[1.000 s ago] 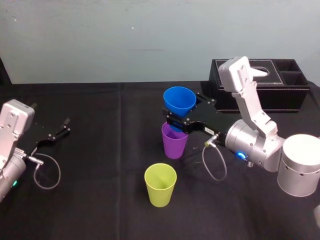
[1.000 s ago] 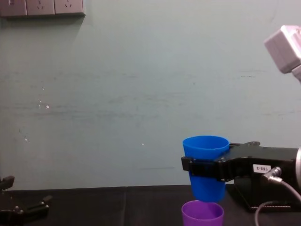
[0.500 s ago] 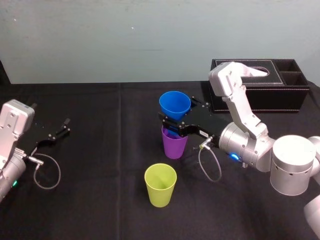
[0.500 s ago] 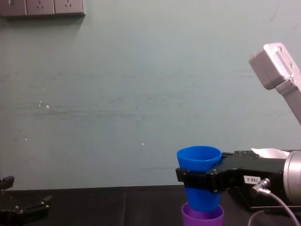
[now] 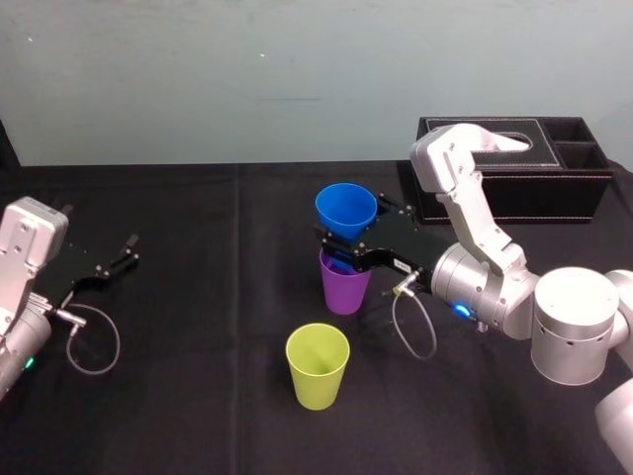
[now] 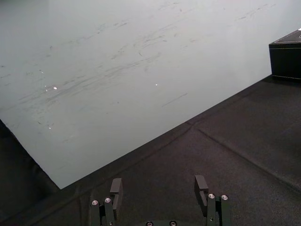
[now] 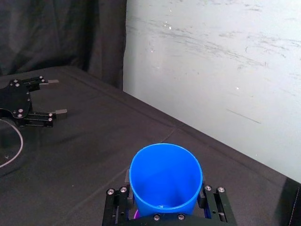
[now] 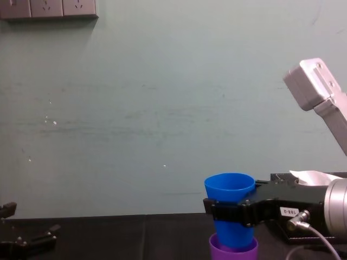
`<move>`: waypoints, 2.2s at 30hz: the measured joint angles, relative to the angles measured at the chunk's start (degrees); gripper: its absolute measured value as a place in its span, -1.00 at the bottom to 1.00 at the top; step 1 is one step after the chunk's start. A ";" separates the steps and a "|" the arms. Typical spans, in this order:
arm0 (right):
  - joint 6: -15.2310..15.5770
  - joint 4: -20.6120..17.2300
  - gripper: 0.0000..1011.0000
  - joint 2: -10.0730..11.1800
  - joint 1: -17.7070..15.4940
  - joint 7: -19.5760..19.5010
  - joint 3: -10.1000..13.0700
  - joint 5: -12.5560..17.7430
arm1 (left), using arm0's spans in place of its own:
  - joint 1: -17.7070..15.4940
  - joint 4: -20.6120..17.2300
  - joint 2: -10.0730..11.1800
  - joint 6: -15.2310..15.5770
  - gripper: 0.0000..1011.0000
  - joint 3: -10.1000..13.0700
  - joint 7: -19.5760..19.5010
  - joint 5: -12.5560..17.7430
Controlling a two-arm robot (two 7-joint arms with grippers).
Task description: Stack the three plastic cups sequentially using one hand.
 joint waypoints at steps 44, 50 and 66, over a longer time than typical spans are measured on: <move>-0.77 2.72 0.82 -0.66 -0.05 1.02 -0.12 -0.82 | 0.00 0.00 0.00 0.00 0.98 0.00 0.00 0.00; -0.75 2.68 0.98 -0.65 -0.05 0.97 -0.12 -0.80 | 0.00 0.00 0.00 0.00 0.98 0.00 0.00 0.00; -0.71 0.13 0.98 0.35 -1.57 0.95 0.92 -0.04 | 0.00 0.00 0.00 0.00 0.98 0.00 0.00 0.00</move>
